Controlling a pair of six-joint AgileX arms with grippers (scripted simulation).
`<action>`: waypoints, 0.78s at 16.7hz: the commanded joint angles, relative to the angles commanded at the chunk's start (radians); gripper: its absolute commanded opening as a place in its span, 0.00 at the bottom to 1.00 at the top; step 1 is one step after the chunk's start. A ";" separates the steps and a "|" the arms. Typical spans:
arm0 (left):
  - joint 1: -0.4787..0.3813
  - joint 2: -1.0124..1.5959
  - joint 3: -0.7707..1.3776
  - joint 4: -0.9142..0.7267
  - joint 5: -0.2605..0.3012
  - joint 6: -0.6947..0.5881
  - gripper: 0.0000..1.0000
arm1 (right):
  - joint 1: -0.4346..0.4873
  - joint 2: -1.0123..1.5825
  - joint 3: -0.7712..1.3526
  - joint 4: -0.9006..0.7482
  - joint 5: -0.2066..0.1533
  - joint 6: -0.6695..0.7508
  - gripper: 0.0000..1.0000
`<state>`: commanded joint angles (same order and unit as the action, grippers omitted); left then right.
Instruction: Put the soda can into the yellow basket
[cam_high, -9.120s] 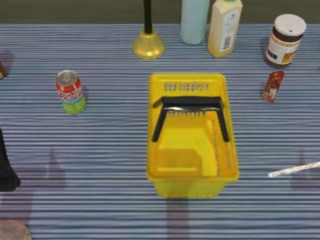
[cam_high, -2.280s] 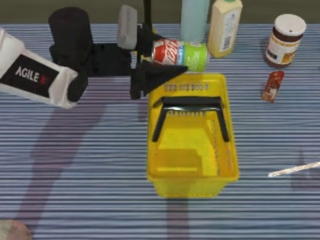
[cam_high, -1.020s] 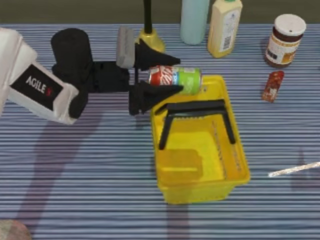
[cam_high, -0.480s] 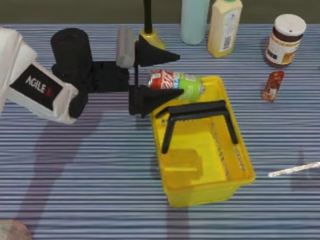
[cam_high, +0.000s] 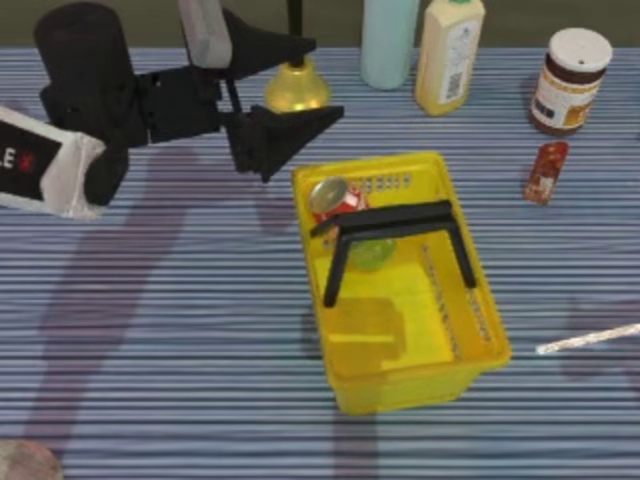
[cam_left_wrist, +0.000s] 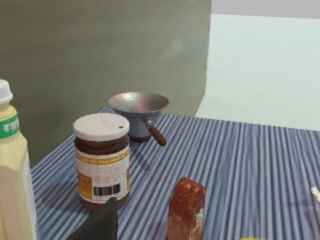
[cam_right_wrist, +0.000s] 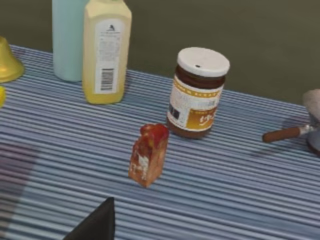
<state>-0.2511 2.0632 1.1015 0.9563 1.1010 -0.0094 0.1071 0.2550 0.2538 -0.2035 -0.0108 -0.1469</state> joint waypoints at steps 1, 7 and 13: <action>0.013 -0.071 -0.032 -0.035 -0.043 -0.012 1.00 | 0.026 0.079 0.077 -0.055 0.000 -0.039 1.00; 0.105 -0.624 -0.308 -0.312 -0.350 -0.076 1.00 | 0.194 0.651 0.614 -0.424 0.007 -0.299 1.00; 0.191 -1.292 -0.676 -0.641 -0.688 -0.085 1.00 | 0.372 1.276 1.201 -0.818 0.014 -0.575 1.00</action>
<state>-0.0602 0.7711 0.4254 0.3154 0.4127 -0.0939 0.4789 1.5307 1.4544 -1.0211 0.0036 -0.7217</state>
